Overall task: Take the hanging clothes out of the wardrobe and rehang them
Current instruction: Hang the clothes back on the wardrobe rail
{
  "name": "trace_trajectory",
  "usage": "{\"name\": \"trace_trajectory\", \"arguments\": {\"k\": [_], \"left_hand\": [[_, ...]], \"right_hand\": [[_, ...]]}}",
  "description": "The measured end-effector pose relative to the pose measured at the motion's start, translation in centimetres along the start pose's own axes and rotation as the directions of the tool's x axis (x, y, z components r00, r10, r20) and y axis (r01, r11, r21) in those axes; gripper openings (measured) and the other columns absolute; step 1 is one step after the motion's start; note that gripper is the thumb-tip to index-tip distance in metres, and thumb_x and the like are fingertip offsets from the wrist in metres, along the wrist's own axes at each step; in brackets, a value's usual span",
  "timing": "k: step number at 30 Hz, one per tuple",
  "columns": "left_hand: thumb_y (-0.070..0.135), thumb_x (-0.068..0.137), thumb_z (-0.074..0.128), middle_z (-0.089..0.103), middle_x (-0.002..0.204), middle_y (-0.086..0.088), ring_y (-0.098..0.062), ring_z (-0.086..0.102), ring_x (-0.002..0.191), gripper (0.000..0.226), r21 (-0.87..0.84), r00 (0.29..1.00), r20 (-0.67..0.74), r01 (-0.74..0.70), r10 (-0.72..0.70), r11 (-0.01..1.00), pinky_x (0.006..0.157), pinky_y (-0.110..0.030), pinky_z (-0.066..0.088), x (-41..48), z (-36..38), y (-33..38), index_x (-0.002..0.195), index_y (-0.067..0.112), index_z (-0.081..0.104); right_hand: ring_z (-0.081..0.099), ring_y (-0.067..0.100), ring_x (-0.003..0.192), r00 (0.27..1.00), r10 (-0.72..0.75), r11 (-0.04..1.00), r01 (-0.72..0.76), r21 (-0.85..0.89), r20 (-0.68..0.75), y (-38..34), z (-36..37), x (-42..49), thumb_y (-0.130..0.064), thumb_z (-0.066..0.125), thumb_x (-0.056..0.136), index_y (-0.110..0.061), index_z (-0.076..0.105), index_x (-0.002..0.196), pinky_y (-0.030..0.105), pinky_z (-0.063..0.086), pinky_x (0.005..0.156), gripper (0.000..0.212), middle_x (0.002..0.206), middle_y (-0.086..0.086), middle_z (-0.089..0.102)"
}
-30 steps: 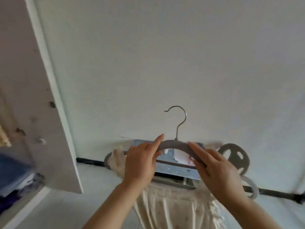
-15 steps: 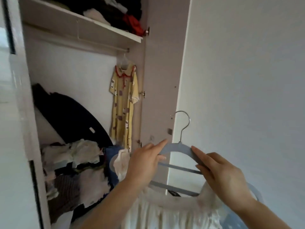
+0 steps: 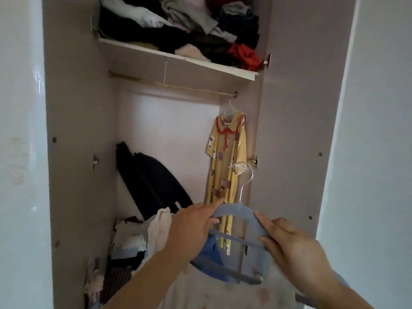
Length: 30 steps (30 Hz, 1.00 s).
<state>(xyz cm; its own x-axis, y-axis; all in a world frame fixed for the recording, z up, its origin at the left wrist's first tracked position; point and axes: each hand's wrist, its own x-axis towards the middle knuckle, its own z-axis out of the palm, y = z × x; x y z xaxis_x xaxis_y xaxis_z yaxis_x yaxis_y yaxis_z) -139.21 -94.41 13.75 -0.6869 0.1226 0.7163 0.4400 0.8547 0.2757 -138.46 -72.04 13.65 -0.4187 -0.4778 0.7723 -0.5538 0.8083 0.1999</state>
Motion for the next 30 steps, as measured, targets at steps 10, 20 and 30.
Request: {"name": "trace_trajectory", "arguments": {"k": [10,20,30], "left_hand": [[0.023,0.099,0.04,0.055,0.102,0.002,-0.01,0.051,0.086,0.046,-0.061,0.999,-0.015,0.035,-0.036,0.998,0.08,-0.023,0.044,12.9,6.8,-13.5,0.142,0.035,0.03],[0.024,0.097,0.046,0.06,0.113,-0.002,-0.017,0.054,0.102,0.043,-0.07,0.987,-0.159,0.006,-0.017,0.997,0.086,-0.03,0.044,32.0,11.5,-25.8,0.139,0.027,0.041],[0.019,0.094,0.052,0.051,0.127,0.002,-0.008,0.047,0.107,0.04,-0.149,0.981,-0.192,-0.026,-0.003,0.989,0.075,-0.006,0.026,46.4,15.0,-31.3,0.134,0.02,0.047]], "right_hand": [[0.046,0.001,0.045,0.999,0.028,0.999,-0.029,0.046,0.036,5.7,14.2,13.2,-0.043,0.039,0.082,-0.029,0.061,0.119,0.005,0.008,0.042,0.045,0.061,-0.017,0.047],[0.055,0.009,0.047,0.994,0.0,0.993,-0.013,-0.122,-0.111,12.5,26.0,30.3,-0.026,0.078,0.07,-0.024,0.066,0.114,0.005,0.007,0.043,0.046,0.065,-0.008,0.056],[0.056,0.018,0.107,0.989,0.142,0.975,-0.145,-0.166,-0.031,21.0,33.5,45.8,-0.041,0.032,0.098,-0.041,0.03,0.14,0.031,0.048,0.08,0.042,0.122,-0.006,0.054]]}}
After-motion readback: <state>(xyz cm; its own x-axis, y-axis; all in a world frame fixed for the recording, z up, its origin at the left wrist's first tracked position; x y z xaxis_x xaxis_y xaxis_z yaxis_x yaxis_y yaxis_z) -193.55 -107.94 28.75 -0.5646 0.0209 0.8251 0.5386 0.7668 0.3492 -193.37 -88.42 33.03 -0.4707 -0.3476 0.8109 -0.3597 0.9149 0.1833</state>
